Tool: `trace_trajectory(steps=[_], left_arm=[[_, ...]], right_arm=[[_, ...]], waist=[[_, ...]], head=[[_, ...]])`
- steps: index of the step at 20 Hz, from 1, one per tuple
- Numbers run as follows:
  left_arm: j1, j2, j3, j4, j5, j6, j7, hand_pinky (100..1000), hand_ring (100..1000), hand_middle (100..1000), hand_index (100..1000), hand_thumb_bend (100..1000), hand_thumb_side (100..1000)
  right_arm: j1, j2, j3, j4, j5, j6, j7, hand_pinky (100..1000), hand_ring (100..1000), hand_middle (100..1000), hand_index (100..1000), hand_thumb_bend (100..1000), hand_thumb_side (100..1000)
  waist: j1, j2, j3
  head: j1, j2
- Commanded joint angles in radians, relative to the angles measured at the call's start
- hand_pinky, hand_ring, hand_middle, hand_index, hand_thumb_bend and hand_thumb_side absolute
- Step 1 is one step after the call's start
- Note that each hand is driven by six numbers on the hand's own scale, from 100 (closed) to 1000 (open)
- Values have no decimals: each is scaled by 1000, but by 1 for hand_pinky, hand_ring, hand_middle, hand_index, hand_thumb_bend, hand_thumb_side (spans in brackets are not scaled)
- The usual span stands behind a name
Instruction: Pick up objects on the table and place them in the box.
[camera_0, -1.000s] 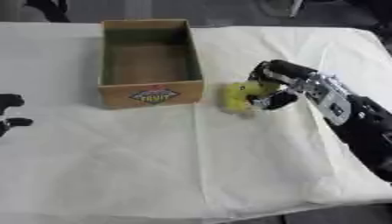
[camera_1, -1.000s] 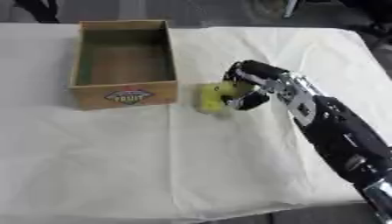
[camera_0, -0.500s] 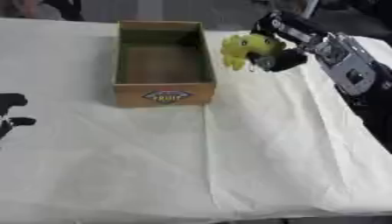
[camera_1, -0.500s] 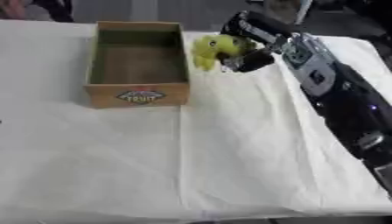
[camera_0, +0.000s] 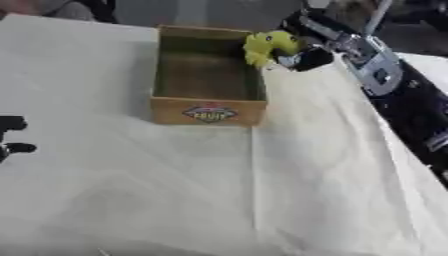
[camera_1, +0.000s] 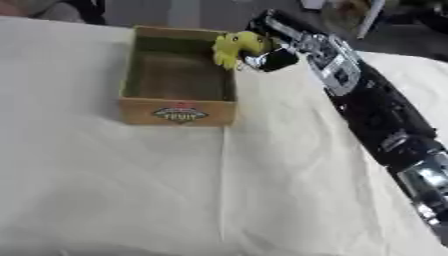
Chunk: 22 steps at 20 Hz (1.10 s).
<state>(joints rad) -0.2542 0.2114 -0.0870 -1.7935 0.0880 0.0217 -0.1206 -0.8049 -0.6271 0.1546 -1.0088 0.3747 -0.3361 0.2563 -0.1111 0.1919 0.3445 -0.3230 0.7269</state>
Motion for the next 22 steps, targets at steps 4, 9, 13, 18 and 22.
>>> trace_trajectory(steps=[4,9,13,18,22], left_arm=[[-27,5,-14,-26,11,0,-19,626,864,619,697,248,609],[-31,0,-17,-27,13,0,-25,627,864,619,697,249,610],[-33,-3,-18,-27,14,1,-27,627,864,619,697,251,609],[-29,-3,-15,-25,14,1,-24,627,864,620,697,253,608],[-22,-1,-8,-22,14,0,-19,627,864,619,697,256,607]], right_arm=[[-69,36,-3,81,115,15,-77,398,470,472,654,100,260],[-90,83,21,94,228,-7,-98,633,748,698,818,117,324],[-90,113,45,74,318,-33,-71,785,863,813,885,248,348],[-80,120,65,8,344,-72,5,853,917,890,932,322,498],[-64,101,65,-74,290,-72,15,817,898,870,921,217,303]], waist=[[1,-9,45],[1,-2,61],[2,0,52],[5,-5,30],[8,-12,2]], head=[[-37,-16],[-49,-16],[-48,-15],[-37,-13],[-18,-10]])
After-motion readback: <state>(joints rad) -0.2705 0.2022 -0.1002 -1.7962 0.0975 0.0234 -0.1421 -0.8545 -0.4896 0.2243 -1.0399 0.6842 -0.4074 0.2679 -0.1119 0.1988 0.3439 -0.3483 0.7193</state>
